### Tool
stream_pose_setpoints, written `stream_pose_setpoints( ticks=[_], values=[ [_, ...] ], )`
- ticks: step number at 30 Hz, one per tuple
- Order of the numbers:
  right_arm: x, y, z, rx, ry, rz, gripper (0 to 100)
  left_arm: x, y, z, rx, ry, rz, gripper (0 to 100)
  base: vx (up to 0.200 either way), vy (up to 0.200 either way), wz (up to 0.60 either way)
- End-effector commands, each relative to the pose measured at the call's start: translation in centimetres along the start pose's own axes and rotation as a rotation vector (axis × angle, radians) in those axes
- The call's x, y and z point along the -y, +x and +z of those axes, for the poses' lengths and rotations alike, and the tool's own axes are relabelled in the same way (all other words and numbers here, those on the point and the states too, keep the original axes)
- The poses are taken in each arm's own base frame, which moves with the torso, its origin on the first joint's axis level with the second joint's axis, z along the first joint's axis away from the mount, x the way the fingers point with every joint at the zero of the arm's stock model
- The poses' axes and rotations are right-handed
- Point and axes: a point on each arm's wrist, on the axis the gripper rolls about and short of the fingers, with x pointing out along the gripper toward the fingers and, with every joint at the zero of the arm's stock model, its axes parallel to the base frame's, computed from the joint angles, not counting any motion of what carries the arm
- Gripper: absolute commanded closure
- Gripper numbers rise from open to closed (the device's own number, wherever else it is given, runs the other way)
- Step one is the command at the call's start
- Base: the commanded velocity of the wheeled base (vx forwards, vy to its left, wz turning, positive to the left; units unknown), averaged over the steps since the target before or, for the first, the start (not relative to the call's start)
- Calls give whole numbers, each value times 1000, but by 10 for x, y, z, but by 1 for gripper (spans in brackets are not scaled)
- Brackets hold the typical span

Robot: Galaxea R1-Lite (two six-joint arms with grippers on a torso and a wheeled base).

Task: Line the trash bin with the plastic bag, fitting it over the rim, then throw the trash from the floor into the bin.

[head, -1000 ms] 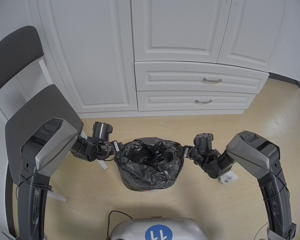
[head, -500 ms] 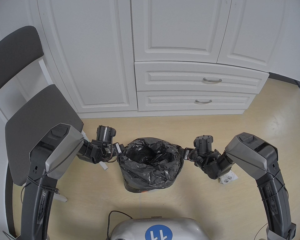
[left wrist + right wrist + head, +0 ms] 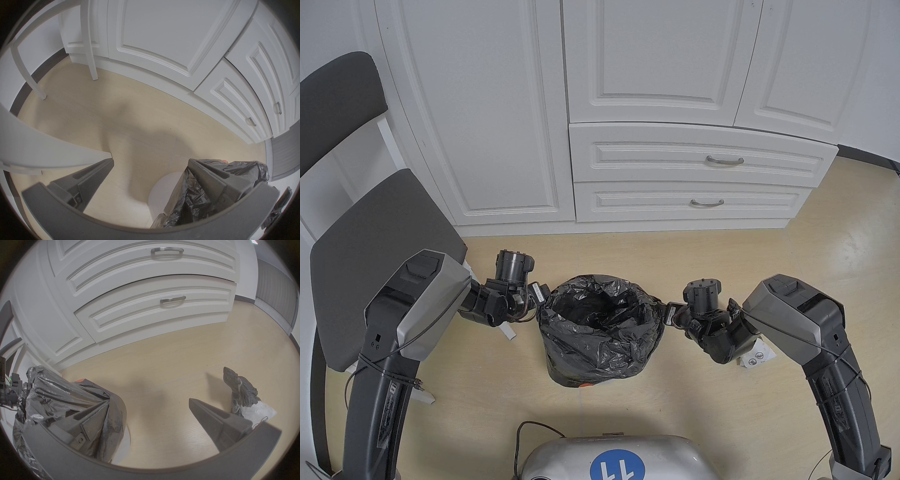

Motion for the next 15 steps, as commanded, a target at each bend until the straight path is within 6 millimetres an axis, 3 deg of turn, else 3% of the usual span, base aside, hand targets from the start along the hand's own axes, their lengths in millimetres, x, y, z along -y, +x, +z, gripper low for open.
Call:
stream_pose_setpoints(
  ticks=[1, 4, 9, 10, 15],
  values=[
    [1, 2, -5, -8, -3, -4, 0, 0, -1, 1, 0, 0, 1, 0, 0, 0, 0],
    [0, -6, 11, 12, 5, -1, 0, 3, -10, 7, 10, -1, -5, 0, 0, 0, 0],
    [-2, -41, 54, 23, 6, 10, 0, 8, -41, 19, 18, 26, -20, 0, 0, 0, 0],
    [-5, -56, 68, 15, 7, 30, 0, 11, -55, 24, 19, 59, -26, 0, 0, 0, 0],
    [-10, -80, 89, 20, 6, 48, 0, 13, -83, 29, 23, 142, -38, 0, 0, 0, 0]
  ],
)
